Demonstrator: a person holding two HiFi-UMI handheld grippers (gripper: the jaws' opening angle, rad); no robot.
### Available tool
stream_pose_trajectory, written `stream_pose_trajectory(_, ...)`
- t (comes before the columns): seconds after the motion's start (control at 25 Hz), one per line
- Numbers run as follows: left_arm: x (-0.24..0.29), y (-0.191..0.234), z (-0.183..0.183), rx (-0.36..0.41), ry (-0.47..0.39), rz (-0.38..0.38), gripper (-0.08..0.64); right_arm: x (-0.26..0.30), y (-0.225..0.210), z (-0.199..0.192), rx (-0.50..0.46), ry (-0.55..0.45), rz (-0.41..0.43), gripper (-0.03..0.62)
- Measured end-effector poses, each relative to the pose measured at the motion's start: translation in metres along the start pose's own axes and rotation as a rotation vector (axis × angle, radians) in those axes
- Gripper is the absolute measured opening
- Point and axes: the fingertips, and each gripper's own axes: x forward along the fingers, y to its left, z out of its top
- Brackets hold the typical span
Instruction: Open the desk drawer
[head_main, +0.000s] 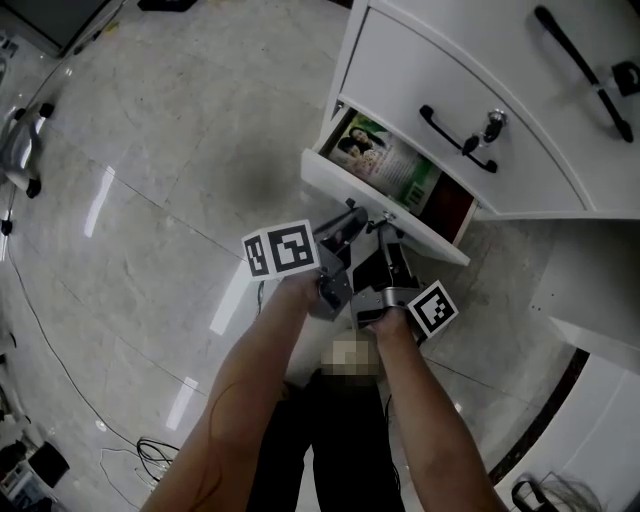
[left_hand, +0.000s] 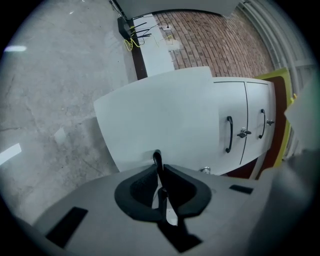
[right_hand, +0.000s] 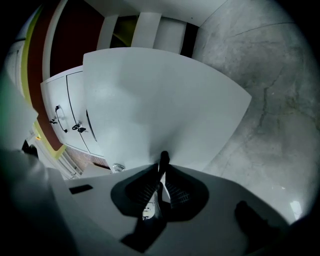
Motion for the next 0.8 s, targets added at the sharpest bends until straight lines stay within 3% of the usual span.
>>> stream_pose_trajectory(0.8,-0.070,0.015,-0.039,-0.043,0.077,0.193,0.041,-0.053,-0.007,-0.063,0.066,0.066,-0.140,0.054)
